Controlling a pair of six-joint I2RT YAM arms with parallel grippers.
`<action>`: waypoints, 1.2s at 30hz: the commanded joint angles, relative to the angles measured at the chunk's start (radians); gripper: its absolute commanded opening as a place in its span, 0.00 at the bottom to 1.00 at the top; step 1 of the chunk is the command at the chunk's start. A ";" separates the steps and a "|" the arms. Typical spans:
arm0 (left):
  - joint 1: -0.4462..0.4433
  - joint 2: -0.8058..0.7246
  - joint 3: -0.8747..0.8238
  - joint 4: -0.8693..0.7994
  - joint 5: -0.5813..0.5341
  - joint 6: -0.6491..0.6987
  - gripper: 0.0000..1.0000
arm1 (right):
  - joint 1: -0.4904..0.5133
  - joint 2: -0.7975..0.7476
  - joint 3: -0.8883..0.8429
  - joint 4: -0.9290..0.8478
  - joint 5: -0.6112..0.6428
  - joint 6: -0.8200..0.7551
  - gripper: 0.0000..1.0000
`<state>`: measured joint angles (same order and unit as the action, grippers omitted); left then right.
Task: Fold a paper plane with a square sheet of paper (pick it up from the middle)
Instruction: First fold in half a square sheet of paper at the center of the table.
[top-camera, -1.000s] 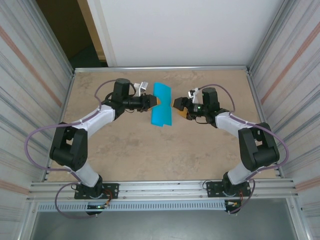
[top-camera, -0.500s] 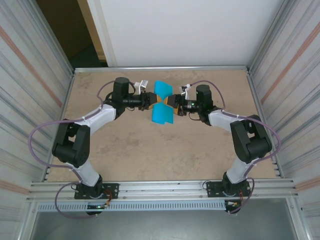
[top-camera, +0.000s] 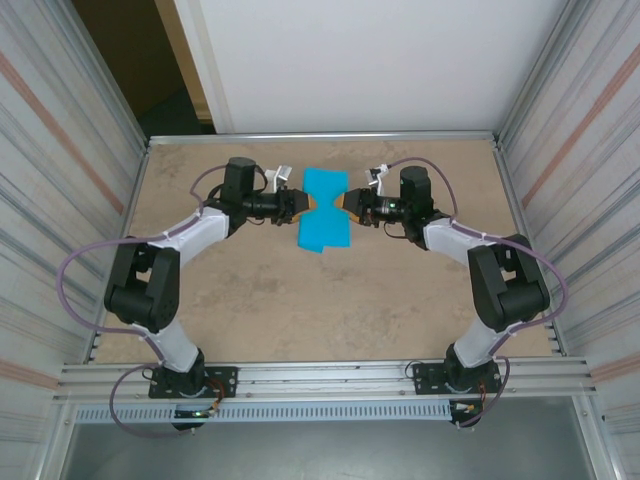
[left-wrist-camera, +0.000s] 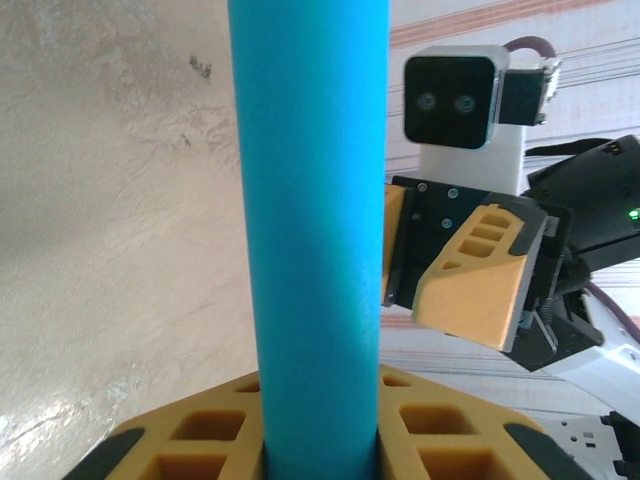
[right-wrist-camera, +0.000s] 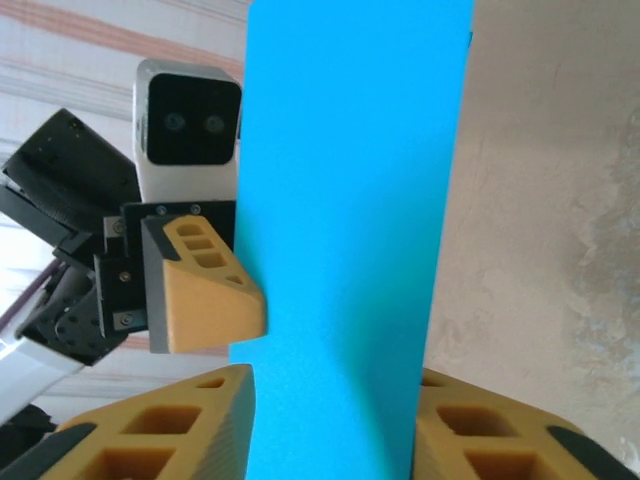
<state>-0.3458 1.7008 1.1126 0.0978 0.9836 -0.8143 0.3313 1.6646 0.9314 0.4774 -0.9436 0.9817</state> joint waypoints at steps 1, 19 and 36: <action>0.009 0.019 0.019 -0.052 0.006 0.050 0.26 | -0.008 -0.025 0.023 -0.069 -0.007 -0.044 0.31; 0.075 -0.095 -0.043 -0.106 -0.128 0.080 0.93 | -0.084 -0.148 0.087 -0.517 0.131 -0.203 0.00; 0.165 -0.213 -0.192 -0.109 -0.201 0.111 0.98 | 0.014 -0.130 0.321 -0.998 0.356 -0.350 0.00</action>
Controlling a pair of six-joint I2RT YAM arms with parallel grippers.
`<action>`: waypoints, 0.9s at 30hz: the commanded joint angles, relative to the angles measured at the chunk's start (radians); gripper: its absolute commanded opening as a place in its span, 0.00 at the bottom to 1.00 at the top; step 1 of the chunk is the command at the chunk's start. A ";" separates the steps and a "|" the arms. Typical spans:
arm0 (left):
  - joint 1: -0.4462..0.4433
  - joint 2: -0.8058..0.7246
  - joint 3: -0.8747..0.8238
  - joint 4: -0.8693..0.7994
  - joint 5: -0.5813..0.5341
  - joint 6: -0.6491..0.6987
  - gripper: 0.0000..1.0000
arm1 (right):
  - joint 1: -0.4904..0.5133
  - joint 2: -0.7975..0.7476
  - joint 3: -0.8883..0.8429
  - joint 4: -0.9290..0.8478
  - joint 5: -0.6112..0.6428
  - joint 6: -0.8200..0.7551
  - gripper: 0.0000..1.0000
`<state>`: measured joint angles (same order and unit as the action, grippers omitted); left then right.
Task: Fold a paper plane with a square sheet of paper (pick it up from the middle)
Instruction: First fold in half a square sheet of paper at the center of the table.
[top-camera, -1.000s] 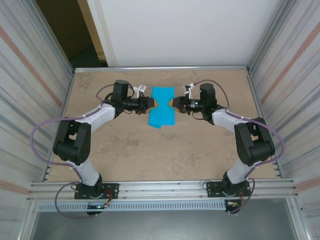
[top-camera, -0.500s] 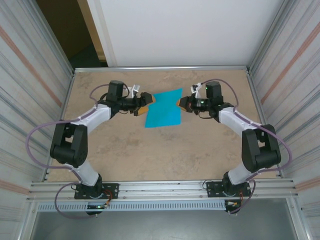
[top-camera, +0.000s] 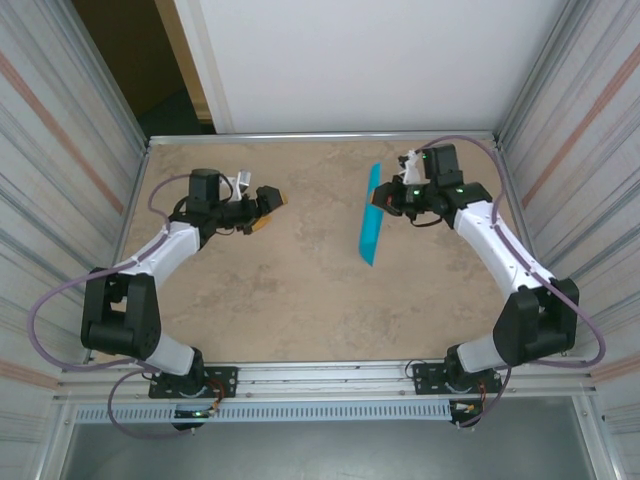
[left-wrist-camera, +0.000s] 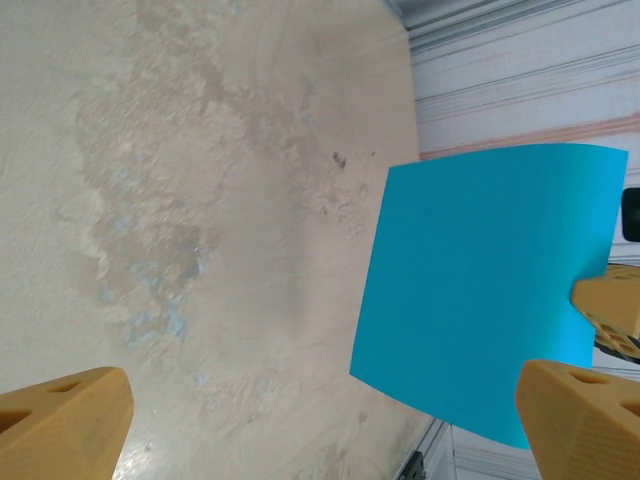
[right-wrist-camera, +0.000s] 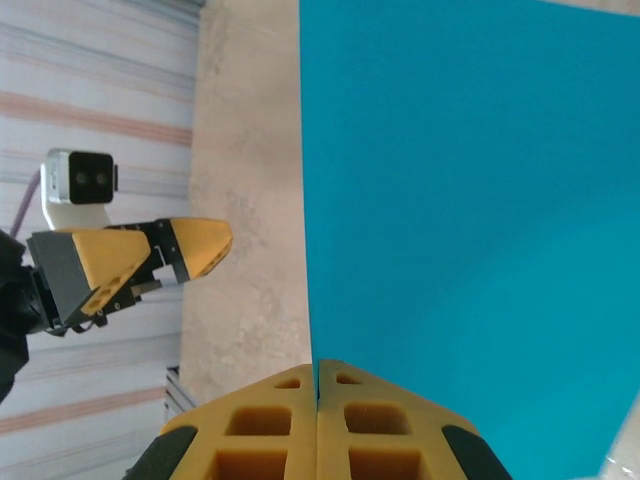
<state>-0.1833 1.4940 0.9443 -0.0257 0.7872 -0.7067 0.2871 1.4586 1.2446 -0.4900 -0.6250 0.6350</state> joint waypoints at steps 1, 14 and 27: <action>0.001 -0.004 -0.032 0.021 -0.007 0.001 0.98 | 0.083 0.106 0.003 0.004 0.039 0.012 0.00; -0.084 0.049 -0.076 -0.013 -0.093 0.005 0.96 | 0.247 0.445 0.001 0.370 0.001 0.178 0.00; -0.230 0.220 0.017 -0.015 -0.151 -0.002 0.82 | 0.150 0.497 -0.090 0.373 -0.072 0.137 0.01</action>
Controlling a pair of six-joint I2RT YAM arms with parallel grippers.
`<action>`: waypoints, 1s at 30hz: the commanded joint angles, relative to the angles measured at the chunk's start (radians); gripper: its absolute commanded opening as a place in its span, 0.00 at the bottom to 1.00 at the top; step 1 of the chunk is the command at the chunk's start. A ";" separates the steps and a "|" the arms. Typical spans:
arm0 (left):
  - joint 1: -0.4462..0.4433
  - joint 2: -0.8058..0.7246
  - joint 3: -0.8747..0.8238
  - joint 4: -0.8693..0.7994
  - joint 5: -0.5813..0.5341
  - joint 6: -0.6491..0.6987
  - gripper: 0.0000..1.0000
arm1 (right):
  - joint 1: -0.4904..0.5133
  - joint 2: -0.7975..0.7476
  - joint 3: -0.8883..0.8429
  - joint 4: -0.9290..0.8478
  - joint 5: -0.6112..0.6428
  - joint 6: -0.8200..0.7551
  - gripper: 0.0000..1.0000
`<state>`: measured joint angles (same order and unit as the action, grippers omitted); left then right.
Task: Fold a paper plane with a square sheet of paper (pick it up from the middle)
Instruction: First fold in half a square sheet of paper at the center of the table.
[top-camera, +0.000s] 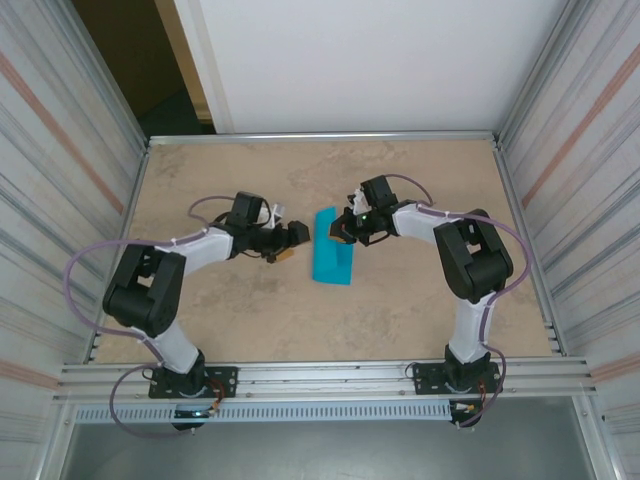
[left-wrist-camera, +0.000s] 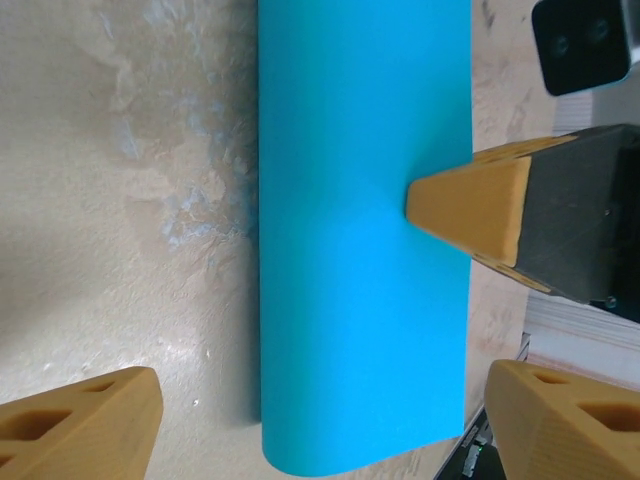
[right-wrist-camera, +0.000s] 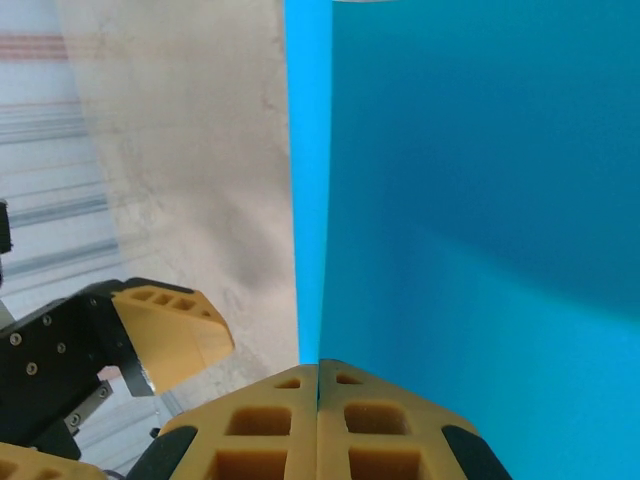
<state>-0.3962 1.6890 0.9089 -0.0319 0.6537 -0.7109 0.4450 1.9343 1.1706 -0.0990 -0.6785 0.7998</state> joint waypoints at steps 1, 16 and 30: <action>-0.024 0.037 0.066 -0.015 -0.019 0.002 0.81 | -0.011 0.022 -0.022 -0.016 -0.014 -0.029 0.01; -0.101 0.186 0.245 -0.181 -0.102 0.068 0.62 | -0.027 0.014 -0.079 -0.009 0.050 -0.022 0.02; -0.115 0.291 0.347 -0.259 -0.070 0.113 0.50 | -0.034 0.002 -0.098 -0.008 0.065 -0.038 0.03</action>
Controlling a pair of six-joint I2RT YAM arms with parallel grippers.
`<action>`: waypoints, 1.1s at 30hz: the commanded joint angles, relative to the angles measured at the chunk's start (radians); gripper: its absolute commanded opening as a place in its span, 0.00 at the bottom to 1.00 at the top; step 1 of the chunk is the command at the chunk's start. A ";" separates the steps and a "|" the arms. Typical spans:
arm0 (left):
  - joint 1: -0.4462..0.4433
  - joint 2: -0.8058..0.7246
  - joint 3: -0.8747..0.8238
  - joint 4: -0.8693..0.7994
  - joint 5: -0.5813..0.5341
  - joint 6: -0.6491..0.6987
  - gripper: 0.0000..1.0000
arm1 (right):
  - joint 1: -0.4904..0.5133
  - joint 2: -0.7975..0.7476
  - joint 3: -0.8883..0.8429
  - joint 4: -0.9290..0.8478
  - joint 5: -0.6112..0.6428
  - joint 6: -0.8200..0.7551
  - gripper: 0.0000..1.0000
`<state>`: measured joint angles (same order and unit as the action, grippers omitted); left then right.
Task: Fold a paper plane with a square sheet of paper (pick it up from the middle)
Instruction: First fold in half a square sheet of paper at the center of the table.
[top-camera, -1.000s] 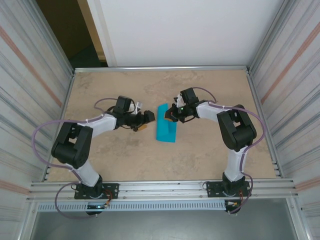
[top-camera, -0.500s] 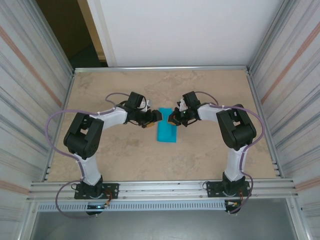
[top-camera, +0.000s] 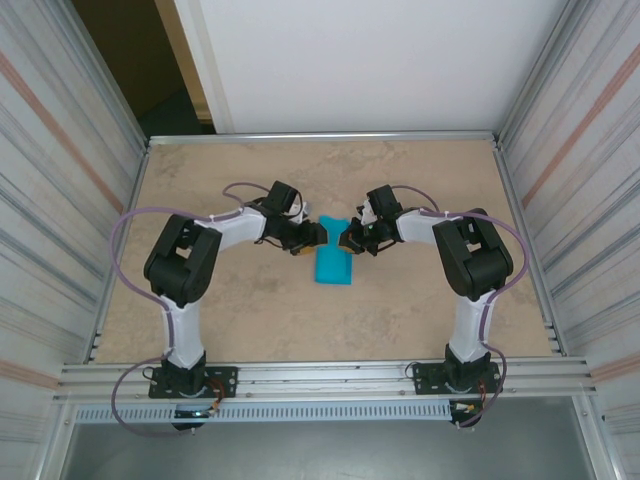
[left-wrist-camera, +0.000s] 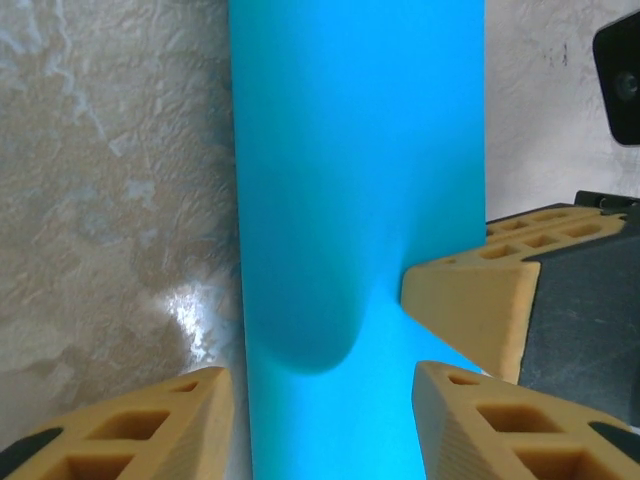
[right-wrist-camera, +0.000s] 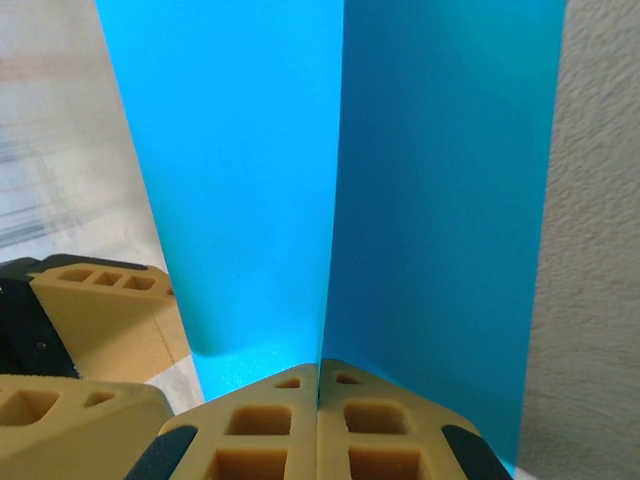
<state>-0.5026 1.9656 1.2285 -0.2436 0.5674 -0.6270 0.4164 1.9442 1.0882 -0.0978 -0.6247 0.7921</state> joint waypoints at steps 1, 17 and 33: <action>-0.009 0.019 0.032 -0.051 0.015 0.029 0.50 | -0.006 -0.008 -0.015 -0.010 0.011 -0.030 0.03; -0.046 0.089 0.074 -0.160 -0.102 0.041 0.41 | -0.011 -0.039 -0.028 -0.013 0.017 -0.020 0.17; -0.091 0.222 0.054 -0.210 -0.198 0.009 0.39 | -0.099 -0.347 -0.250 -0.017 0.180 0.005 0.39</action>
<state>-0.5499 2.0415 1.3251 -0.3950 0.4526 -0.6086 0.3153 1.6325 0.8707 -0.1062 -0.4946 0.7780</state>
